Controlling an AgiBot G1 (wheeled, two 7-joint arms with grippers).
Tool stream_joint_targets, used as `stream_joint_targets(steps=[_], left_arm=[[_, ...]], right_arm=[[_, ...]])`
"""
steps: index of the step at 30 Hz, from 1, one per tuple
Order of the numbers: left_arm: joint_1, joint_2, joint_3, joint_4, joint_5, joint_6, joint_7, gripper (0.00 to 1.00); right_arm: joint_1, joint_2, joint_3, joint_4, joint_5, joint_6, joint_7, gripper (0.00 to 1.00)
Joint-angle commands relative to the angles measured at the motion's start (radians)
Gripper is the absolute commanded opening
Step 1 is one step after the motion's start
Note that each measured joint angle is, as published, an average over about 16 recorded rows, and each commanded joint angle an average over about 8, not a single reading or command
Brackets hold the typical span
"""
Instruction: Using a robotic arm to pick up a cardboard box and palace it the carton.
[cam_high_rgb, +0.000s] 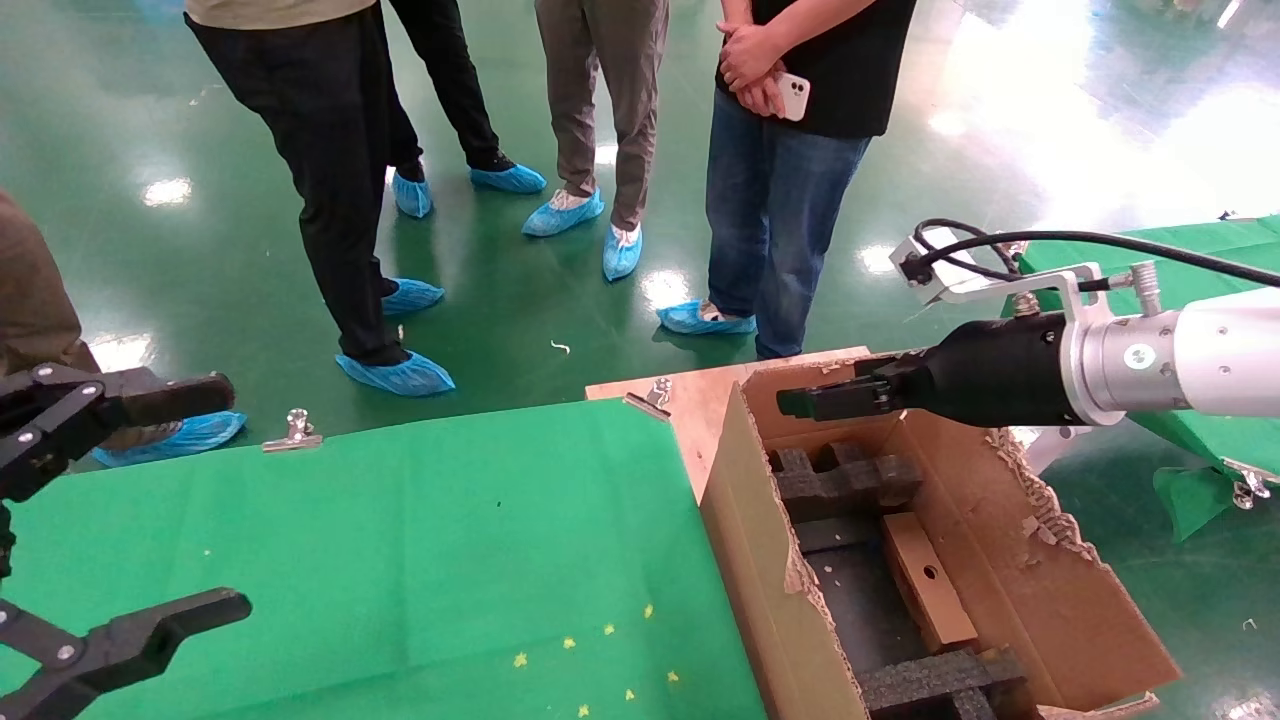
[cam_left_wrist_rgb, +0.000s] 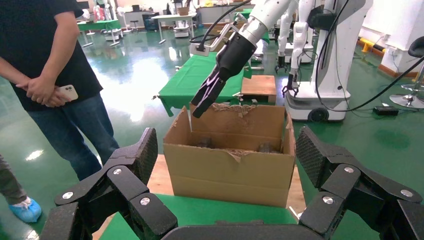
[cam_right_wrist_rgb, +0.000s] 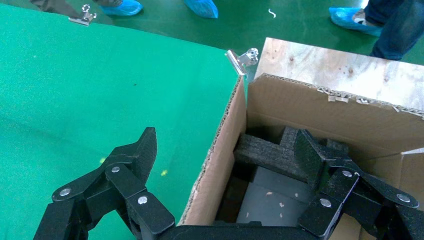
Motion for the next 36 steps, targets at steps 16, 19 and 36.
stream_joint_targets(steps=[16,19,36], left_arm=[[0.0,0.0,0.0,0.0,0.0,0.0,0.0,1.0],[0.0,0.0,0.0,0.0,0.0,0.0,0.0,1.0],[0.0,0.0,0.0,0.0,0.0,0.0,0.0,1.0]], right_arm=[[-0.179,-0.058,0.261,-0.011,0.119,-0.138,-0.24,1.0],[-0.219,-0.071,0.32,-0.013,0.146,-0.169,-0.294,1.0],[-0.442,-0.141,0.651,-0.026,0.304,-0.348,-0.602,1.0]])
